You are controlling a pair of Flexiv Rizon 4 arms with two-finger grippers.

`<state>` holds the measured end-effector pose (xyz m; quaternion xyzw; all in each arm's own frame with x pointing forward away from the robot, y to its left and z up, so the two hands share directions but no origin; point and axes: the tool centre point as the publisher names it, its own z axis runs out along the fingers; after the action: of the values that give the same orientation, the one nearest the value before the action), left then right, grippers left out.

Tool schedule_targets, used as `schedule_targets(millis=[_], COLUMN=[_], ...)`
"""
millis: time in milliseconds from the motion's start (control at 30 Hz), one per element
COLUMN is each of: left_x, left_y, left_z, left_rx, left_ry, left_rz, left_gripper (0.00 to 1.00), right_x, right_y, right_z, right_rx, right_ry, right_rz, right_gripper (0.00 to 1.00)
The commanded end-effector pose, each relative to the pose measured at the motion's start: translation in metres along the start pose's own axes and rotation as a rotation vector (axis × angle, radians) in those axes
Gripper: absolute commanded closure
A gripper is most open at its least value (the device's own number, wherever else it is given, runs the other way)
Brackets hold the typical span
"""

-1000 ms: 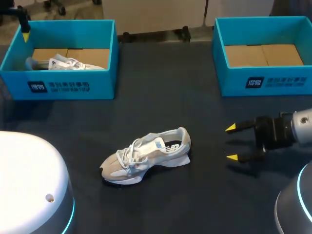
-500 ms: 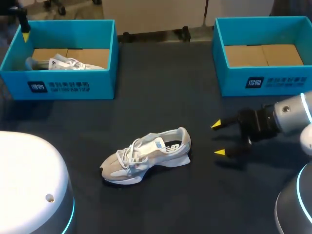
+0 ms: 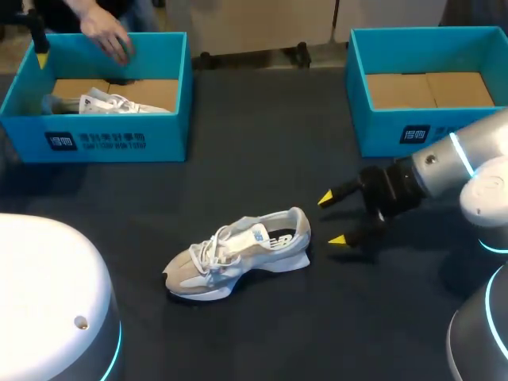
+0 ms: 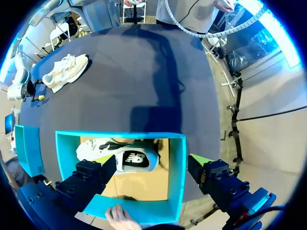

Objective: Take the shoe out of the shoebox, open the shoe tongue, remove and reinsert the insole, then place the shoe into the shoebox

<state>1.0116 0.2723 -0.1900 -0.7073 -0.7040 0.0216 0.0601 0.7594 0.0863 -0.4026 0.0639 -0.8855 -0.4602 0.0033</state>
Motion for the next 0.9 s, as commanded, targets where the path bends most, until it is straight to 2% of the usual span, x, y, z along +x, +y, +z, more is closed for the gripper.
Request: schedule_targets(millis=[33, 267, 900], left_x=[0.000, 0.000, 0.000], left_y=[-0.001, -0.001, -0.001], left_z=[0.000, 0.000, 0.000], left_rx=[-0.003, -0.003, -0.003], left_ry=[0.002, 0.002, 0.002], left_rz=[0.000, 0.000, 0.000], left_gripper=[0.00, 0.00, 0.00], right_x=[-0.005, 0.008, 0.018], right_y=[0.002, 0.011, 0.028], right_z=[0.016, 0.028, 0.064], right_rx=[0.002, -0.027, -0.042], right_ry=[0.044, 0.065, 0.118], right_rz=[0.009, 0.028, 0.031], right_gripper=[0.00, 0.00, 0.00])
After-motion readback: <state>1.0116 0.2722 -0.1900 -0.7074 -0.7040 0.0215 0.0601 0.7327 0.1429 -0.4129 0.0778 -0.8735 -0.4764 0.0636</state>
